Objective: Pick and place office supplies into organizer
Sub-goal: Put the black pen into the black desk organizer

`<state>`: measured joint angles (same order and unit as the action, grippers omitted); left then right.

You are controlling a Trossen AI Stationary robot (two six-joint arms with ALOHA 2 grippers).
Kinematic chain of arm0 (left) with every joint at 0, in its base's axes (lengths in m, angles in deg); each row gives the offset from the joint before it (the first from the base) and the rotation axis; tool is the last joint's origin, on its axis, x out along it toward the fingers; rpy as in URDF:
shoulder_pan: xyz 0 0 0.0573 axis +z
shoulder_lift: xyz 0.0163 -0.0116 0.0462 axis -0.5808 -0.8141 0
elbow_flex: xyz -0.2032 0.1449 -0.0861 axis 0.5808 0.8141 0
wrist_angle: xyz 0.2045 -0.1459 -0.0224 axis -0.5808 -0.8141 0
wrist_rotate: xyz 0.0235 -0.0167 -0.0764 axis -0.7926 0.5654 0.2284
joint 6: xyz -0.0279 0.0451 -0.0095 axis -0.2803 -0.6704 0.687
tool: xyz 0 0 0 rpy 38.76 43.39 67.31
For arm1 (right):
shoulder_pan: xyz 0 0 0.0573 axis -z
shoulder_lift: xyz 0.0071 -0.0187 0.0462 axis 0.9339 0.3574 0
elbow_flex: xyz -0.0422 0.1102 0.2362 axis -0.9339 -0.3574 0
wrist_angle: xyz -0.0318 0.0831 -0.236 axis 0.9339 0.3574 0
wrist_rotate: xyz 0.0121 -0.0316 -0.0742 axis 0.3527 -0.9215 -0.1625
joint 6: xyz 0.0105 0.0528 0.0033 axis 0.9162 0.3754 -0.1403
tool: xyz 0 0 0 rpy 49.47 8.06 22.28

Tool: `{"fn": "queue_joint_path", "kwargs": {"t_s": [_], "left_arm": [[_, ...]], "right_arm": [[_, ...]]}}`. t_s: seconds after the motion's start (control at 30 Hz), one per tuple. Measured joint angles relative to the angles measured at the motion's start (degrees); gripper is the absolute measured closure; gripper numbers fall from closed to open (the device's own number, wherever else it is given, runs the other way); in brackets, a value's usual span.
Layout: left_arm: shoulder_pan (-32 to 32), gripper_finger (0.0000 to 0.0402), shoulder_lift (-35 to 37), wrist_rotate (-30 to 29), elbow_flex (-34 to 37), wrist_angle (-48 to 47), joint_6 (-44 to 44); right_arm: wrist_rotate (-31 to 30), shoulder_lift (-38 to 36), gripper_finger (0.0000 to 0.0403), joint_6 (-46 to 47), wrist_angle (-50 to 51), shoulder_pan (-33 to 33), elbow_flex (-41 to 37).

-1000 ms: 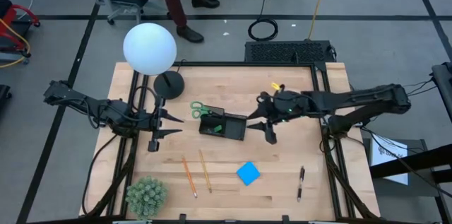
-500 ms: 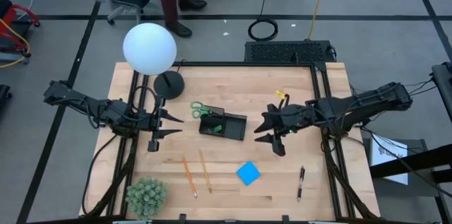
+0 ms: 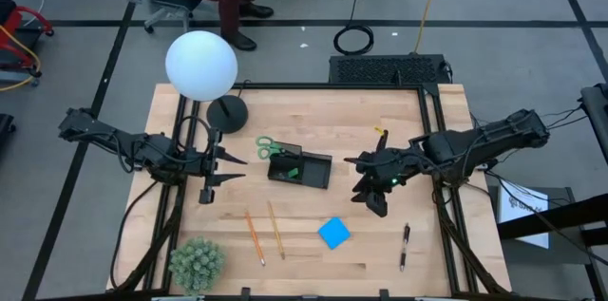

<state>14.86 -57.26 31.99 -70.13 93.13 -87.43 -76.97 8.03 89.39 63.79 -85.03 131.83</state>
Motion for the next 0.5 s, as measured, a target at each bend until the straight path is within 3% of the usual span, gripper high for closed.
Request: {"fn": "queue_joint_path", "kwargs": {"t_s": [0.2,0.37,0.5], "left_arm": [[0.0,0.027,0.0,0.0,0.0,0.0,0.0],[0.0,0.027,0.0,0.0,0.0,-0.1,0.0],[0.0,0.027,0.0,0.0,0.0,-0.1,0.0]], "right_arm": [[-0.3,2.0,0.0264,17.5,3.0,-0.2,1.8],[0.4,2.4,0.0264,36.7,14.0,-0.8,1.7],[1.4,2.4,0.0264,44.5,21.5,-3.6,1.7]]}}
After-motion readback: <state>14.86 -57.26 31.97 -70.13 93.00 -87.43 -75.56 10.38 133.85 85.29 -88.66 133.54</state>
